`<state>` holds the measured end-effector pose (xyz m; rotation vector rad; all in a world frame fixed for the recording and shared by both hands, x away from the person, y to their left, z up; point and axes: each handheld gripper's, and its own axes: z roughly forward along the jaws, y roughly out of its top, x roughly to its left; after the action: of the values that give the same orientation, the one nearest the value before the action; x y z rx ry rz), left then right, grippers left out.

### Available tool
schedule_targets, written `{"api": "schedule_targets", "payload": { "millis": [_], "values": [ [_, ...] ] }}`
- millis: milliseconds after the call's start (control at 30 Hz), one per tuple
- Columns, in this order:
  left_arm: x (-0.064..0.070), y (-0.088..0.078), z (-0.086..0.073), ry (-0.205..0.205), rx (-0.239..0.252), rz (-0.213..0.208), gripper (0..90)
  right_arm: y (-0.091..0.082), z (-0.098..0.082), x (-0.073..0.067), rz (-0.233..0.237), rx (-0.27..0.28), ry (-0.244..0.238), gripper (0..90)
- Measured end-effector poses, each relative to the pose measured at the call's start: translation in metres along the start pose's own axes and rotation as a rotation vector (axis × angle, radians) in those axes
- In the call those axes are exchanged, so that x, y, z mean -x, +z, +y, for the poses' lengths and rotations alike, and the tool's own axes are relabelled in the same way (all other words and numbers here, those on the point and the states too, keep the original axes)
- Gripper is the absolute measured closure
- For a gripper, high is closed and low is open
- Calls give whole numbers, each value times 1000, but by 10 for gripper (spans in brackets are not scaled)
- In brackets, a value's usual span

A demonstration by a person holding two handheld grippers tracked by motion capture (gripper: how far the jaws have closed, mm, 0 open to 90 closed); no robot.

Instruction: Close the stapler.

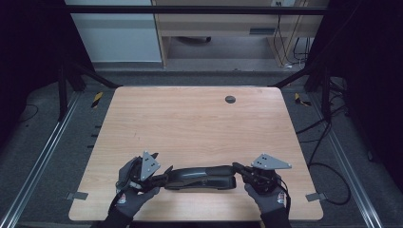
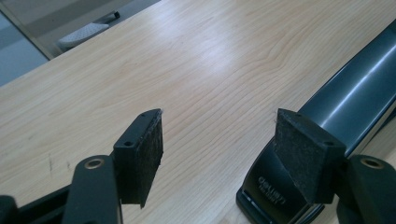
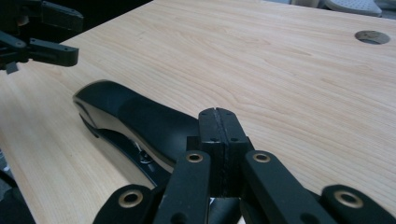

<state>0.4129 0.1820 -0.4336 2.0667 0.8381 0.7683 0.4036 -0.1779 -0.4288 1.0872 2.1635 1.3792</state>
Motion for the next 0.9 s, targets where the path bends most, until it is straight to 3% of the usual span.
{"api": "schedule_targets", "payload": {
  "millis": [233,533,900],
  "values": [
    [-12,-5,-11,-54,-1,26,332,2,-2,-2,11,0,1,900],
    [-20,-14,-28,-69,-13,43,332,7,-12,1,-5,-26,26,900],
    [-26,-4,-39,-113,-38,60,332,12,-20,2,-18,-52,34,900]
  ]
}}
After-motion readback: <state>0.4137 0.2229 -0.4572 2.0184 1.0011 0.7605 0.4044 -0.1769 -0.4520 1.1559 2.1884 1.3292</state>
